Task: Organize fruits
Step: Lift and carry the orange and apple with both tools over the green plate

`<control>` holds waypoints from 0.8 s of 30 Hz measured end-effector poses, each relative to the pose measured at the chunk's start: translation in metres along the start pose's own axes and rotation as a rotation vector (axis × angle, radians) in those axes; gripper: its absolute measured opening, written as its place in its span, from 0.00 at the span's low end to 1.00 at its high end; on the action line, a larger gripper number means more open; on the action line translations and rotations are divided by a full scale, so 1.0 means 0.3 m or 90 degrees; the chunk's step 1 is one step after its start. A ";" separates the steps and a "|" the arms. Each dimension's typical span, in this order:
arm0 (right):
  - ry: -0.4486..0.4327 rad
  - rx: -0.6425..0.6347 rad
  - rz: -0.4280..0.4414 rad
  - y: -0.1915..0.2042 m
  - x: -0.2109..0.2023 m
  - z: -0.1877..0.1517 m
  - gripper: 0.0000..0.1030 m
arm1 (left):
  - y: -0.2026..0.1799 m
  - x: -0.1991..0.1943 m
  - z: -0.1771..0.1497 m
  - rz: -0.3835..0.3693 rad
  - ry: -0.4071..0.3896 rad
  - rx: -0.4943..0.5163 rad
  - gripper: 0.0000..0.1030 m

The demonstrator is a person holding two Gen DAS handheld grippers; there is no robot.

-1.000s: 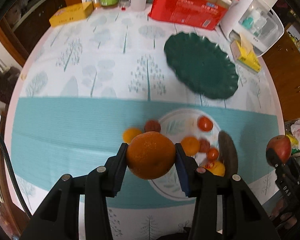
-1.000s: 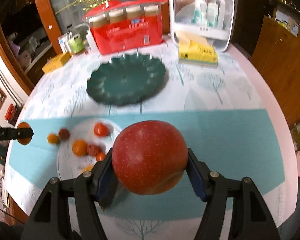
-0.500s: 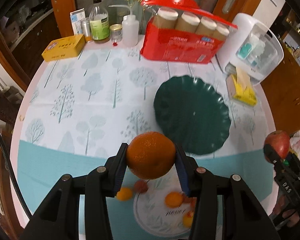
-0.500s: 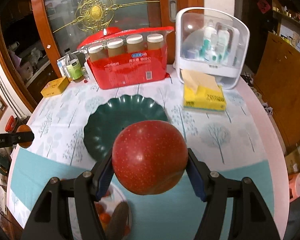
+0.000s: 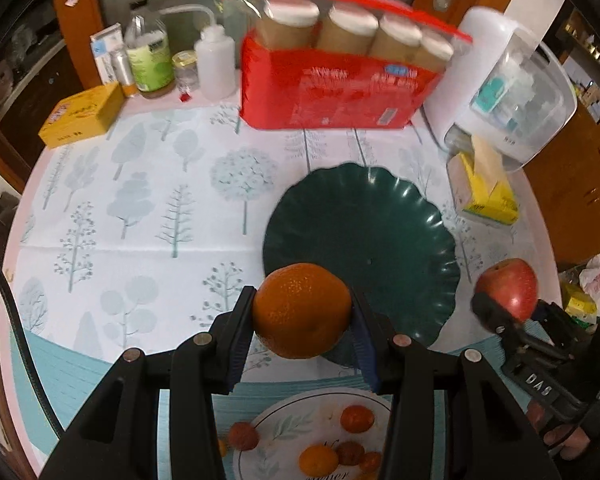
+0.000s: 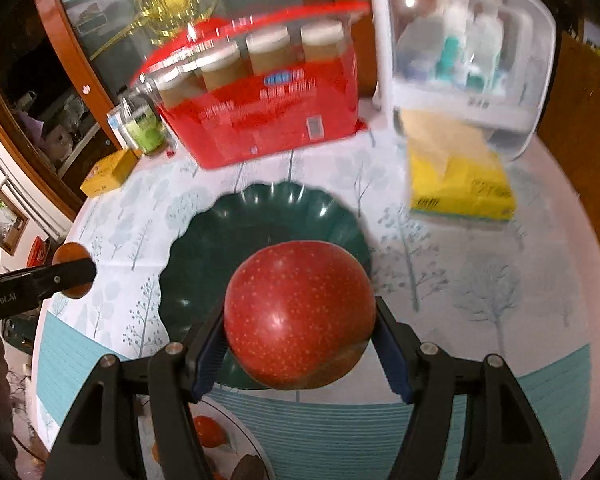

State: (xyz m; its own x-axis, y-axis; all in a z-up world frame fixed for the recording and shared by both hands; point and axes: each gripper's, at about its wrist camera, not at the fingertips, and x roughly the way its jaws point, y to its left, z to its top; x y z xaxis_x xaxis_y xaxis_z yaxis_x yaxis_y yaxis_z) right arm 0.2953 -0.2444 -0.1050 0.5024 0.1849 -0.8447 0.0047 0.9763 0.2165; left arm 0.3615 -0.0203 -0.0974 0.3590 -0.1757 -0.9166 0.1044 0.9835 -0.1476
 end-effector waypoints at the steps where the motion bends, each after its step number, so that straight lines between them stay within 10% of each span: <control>1: 0.010 0.003 0.004 -0.003 0.022 -0.003 0.65 | -0.010 0.024 0.001 -0.004 0.005 0.003 0.43; 24: 0.116 0.027 0.048 -0.009 0.264 -0.040 0.66 | -0.088 0.348 -0.026 -0.033 0.083 0.026 0.43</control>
State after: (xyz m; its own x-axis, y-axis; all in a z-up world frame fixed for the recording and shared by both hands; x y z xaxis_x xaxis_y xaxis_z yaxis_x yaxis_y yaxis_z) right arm 0.3248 -0.2311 -0.1783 0.3381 0.2786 -0.8989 0.0111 0.9539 0.2998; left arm 0.3891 -0.0643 -0.1922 0.2295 -0.2170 -0.9488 0.1580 0.9702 -0.1837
